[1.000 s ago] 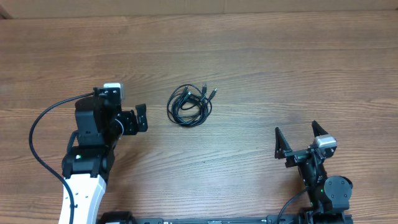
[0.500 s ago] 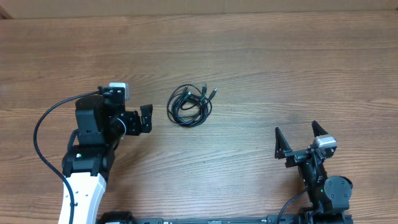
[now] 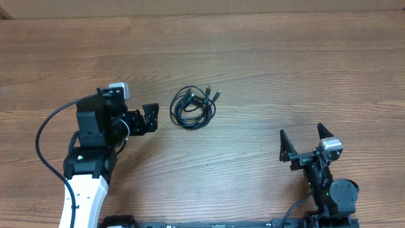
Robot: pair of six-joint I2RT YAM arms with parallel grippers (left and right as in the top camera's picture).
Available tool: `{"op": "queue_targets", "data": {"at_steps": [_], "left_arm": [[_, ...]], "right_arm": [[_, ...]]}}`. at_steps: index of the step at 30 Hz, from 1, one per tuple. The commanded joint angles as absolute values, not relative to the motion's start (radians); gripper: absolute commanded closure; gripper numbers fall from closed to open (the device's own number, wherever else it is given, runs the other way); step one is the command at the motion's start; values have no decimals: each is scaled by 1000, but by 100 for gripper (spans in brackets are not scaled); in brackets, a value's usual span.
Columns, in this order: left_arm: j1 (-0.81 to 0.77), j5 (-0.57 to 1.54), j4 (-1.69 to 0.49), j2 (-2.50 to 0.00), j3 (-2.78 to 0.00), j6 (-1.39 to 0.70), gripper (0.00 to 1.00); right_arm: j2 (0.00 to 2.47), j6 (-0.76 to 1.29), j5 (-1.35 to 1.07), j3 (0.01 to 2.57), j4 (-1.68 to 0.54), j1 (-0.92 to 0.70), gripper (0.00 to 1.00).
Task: Untangle cables
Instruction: 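Move the left gripper forward to the black cable bundle, then grasp the black cable bundle with the left gripper and lift it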
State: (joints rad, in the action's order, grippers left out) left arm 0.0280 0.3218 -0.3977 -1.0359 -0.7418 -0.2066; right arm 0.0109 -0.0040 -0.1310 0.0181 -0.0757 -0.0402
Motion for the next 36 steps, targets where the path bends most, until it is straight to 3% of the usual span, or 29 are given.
{"op": "queue_targets", "data": {"at_steps": [1, 7, 17, 27, 33, 36], "left_arm": [[11, 363, -373, -1069, -770, -262, 0], [-77, 341, -371, -1131, -794, -208, 4], [-230, 110, -546, -1276, -995, -86, 3], [-373, 101, -573, -1426, -1003, 23, 9], [-433, 101, -551, -1497, -1003, 31, 9], [-442, 101, -545, -1516, -1003, 31, 16]], "right_arm": [[3, -9, -136, 8, -73, -45, 0], [3, -9, -136, 8, -69, -45, 0], [4, 105, -136, 15, -83, -45, 0], [36, 108, -133, 144, -332, -45, 0], [159, 262, -133, 245, -484, -45, 0], [235, 302, -133, 290, -516, -45, 0]]}}
